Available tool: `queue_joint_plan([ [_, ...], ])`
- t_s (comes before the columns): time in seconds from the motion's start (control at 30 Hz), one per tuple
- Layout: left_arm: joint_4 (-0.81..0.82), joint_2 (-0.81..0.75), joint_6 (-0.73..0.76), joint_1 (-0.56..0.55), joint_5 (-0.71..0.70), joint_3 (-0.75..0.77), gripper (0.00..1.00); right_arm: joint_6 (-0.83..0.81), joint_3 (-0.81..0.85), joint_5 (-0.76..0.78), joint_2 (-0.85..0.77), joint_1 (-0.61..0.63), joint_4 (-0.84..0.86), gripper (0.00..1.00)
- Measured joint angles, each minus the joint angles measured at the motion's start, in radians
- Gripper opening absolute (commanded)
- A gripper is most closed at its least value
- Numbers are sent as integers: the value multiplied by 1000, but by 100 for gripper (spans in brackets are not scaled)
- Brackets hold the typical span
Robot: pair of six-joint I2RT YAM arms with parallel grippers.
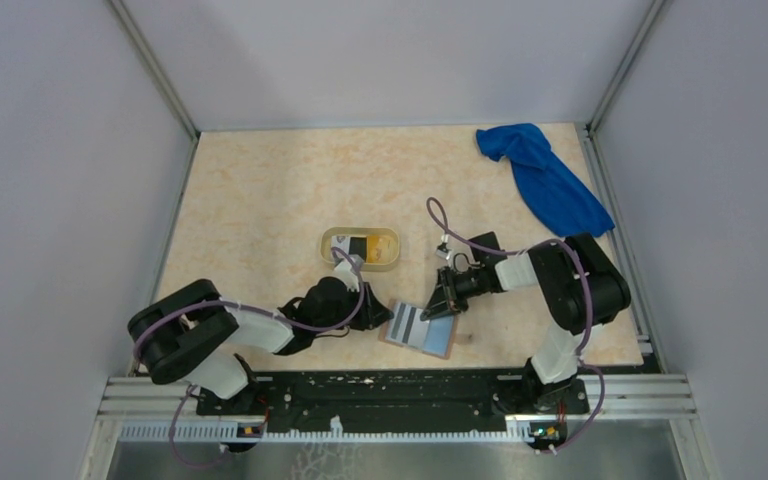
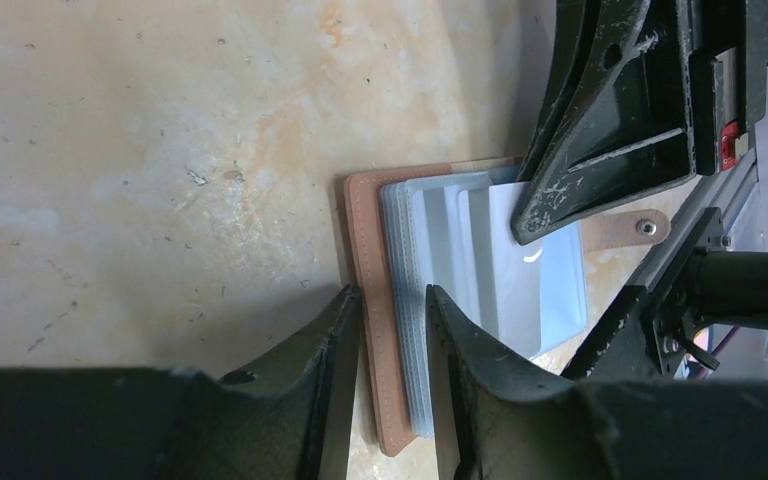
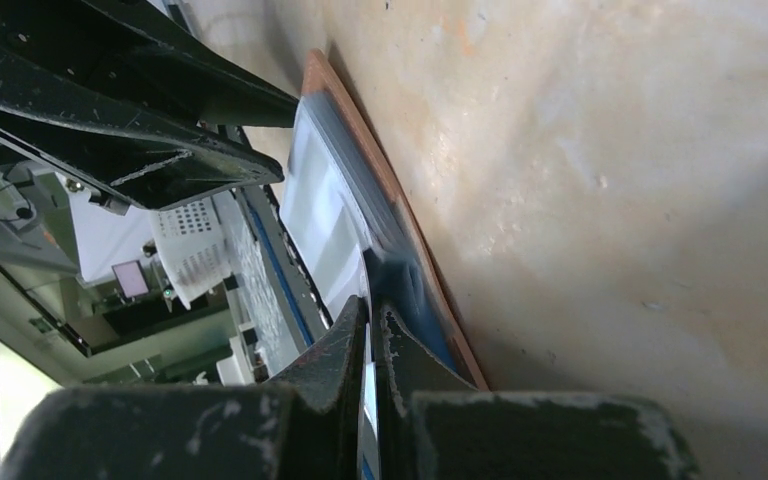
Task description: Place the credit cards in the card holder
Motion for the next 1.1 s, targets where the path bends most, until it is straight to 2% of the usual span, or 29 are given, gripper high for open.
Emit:
queue_joint_plan([
  [0.1, 16, 13, 0, 0, 7, 2, 37, 5, 12, 0, 10, 21, 8, 0],
  [0.17, 21, 16, 0, 0, 9, 2, 39, 13, 16, 0, 17, 31, 14, 7],
  [0.3, -10, -13, -3, -1, -7, 1, 50, 15, 34, -2, 30, 32, -6, 19],
  [0.43, -113, -135, 16, -1, -57, -17, 53, 14, 50, -5, 32, 32, -23, 32],
  [0.5, -151, -220, 38, -1, -57, -27, 50, 11, 60, -14, 32, 32, -35, 35],
  [0.57, -159, -280, 53, -1, -26, -28, 35, 4, 70, -16, 32, 32, -48, 35],
  [0.7, -163, -304, 56, -32, 18, -7, 29, -16, 85, -15, 32, 32, -74, 36],
  [0.8, -200, -236, 42, -106, -6, 62, 22, -26, 87, -14, 32, 32, -80, 35],
  [0.93, -322, -80, 15, -238, -132, 245, 14, -32, 88, -14, 32, 32, -84, 35],
  [1.1, -507, 119, -14, -353, -282, 519, 13, -34, 93, -11, 32, 31, -96, 35],
])
